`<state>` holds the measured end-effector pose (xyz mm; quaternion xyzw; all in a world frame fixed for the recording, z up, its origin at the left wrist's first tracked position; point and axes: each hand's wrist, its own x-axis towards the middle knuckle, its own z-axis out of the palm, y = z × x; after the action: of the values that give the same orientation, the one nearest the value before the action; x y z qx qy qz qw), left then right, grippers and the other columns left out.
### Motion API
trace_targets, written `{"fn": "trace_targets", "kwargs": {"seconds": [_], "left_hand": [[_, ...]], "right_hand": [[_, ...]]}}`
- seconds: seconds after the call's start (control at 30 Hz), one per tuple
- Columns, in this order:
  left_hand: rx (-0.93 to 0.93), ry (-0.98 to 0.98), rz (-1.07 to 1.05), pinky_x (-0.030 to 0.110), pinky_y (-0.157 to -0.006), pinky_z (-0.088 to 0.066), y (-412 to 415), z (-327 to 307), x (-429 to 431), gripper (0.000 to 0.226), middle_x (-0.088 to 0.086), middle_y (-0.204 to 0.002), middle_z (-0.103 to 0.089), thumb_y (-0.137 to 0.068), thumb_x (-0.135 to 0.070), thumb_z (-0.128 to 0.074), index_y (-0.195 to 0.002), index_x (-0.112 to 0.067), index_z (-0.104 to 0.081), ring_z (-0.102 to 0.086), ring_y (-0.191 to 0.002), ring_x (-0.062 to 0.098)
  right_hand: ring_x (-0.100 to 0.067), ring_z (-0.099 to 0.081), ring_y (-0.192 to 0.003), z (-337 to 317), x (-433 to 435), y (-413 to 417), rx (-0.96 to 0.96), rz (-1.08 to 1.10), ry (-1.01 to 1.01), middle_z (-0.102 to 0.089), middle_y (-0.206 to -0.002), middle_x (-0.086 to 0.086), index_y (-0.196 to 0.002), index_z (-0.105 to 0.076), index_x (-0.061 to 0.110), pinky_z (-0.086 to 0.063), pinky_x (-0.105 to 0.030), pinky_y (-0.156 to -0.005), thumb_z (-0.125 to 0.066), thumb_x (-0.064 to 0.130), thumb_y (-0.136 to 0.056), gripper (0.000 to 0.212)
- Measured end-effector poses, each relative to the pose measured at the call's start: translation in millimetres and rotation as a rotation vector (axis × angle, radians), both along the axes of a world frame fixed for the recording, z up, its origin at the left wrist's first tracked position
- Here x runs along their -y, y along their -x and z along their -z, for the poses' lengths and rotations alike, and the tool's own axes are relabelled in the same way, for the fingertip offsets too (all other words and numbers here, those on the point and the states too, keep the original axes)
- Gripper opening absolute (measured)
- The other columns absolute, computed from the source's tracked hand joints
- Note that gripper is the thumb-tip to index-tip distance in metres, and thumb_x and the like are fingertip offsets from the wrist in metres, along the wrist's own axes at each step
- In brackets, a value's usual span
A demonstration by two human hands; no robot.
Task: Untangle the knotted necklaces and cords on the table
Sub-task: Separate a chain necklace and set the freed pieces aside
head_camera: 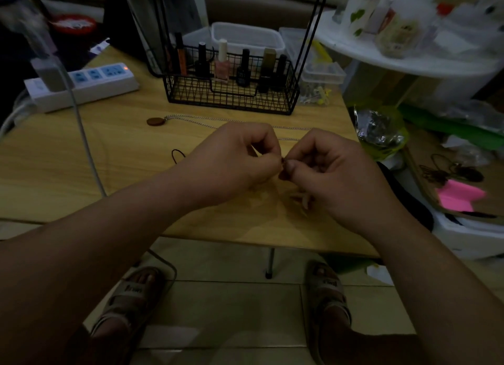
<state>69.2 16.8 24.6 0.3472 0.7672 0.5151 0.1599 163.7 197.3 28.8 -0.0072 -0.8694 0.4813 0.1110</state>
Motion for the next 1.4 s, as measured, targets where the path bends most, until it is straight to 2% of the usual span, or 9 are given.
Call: {"fn": "trace_targets", "kwargs": {"seconds": [0.17,0.33,0.6,0.77,0.9,1.07,1.17,1.23,1.4], "left_hand": [[0.100,-0.030,0.025,0.045,-0.074,-0.066,-1,-2,-1,0.006,-0.010,-0.074,-0.068,-0.097,-0.014,-0.067,-0.092,-0.014,-0.071,-0.066,-0.070,0.011],[0.111,-0.014,0.061,0.037,-0.072,-0.065,0,0,0,0.004,-0.008,-0.075,-0.067,-0.098,-0.015,-0.067,-0.095,-0.013,-0.070,-0.067,-0.071,0.010],[0.117,-0.048,0.061,0.048,-0.071,-0.061,-2,-1,-2,0.003,0.017,-0.077,-0.063,-0.095,-0.002,-0.064,-0.092,-0.001,-0.065,-0.060,-0.068,0.022],[-0.016,0.052,0.037,0.054,-0.074,-0.062,0,5,-3,0.006,0.000,-0.076,-0.070,-0.091,-0.013,-0.072,-0.087,-0.012,-0.069,-0.069,-0.073,0.025],[-0.084,0.077,0.003,0.049,-0.069,-0.059,-2,7,-3,0.007,-0.009,-0.072,-0.069,-0.090,-0.017,-0.073,-0.085,-0.016,-0.068,-0.069,-0.072,0.024],[0.021,0.020,-0.040,0.047,-0.069,-0.065,-2,2,-3,0.005,-0.006,-0.070,-0.068,-0.093,-0.014,-0.070,-0.088,-0.012,-0.069,-0.070,-0.069,0.024],[0.239,-0.095,-0.051,0.040,-0.072,-0.065,-4,-1,-5,0.007,0.003,-0.078,-0.066,-0.095,-0.007,-0.065,-0.089,-0.005,-0.066,-0.064,-0.071,0.018],[0.360,-0.169,-0.057,0.042,-0.072,-0.064,-6,-3,-8,0.007,0.007,-0.081,-0.063,-0.096,-0.006,-0.062,-0.090,-0.006,-0.066,-0.060,-0.070,0.016],[0.376,-0.190,-0.077,0.041,-0.070,-0.061,-7,-1,-9,0.009,0.009,-0.083,-0.058,-0.096,-0.007,-0.062,-0.089,-0.010,-0.066,-0.055,-0.068,0.013]], "right_hand": [[-0.042,-0.070,-0.081,-1,-3,-2,-0.010,-0.015,0.093,-0.074,-0.085,-0.015,-0.089,-0.068,0.010,-0.057,-0.061,-0.066,-0.070,0.006,-0.094,0.007],[-0.047,-0.065,-0.079,-1,-7,-4,-0.004,-0.040,0.069,-0.071,-0.087,-0.019,-0.090,-0.068,0.010,-0.053,-0.055,-0.061,-0.071,0.006,-0.094,0.006],[-0.046,-0.064,-0.074,3,-4,-3,0.035,-0.034,0.026,-0.075,-0.087,-0.008,-0.092,-0.066,0.021,-0.053,-0.054,-0.057,-0.072,0.011,-0.093,0.012],[-0.018,-0.056,-0.054,5,-2,-5,0.018,-0.012,-0.229,-0.066,-0.079,0.020,-0.092,-0.067,0.029,-0.045,-0.032,-0.052,-0.074,0.020,-0.092,0.011],[-0.003,-0.057,-0.059,4,2,-3,0.023,-0.002,-0.342,-0.060,-0.071,0.033,-0.089,-0.066,0.028,-0.037,-0.015,-0.052,-0.074,0.023,-0.093,0.010],[-0.028,-0.064,-0.062,0,8,0,0.016,0.076,-0.114,-0.071,-0.076,0.008,-0.084,-0.069,0.022,-0.055,-0.046,-0.057,-0.072,0.015,-0.092,0.012],[-0.017,-0.066,-0.061,-6,12,1,-0.006,0.114,0.158,-0.075,-0.083,-0.007,-0.084,-0.067,0.015,-0.051,-0.031,-0.051,-0.066,0.005,-0.094,0.014],[-0.009,-0.051,-0.050,-5,16,3,0.053,0.130,0.410,-0.072,-0.081,-0.008,-0.083,-0.064,0.016,-0.037,-0.022,-0.044,-0.061,0.004,-0.096,0.018],[-0.011,-0.039,-0.051,-1,18,9,0.224,0.132,0.682,-0.064,-0.075,-0.004,-0.084,-0.057,0.015,-0.019,-0.021,-0.044,-0.050,0.006,-0.094,0.015]]}}
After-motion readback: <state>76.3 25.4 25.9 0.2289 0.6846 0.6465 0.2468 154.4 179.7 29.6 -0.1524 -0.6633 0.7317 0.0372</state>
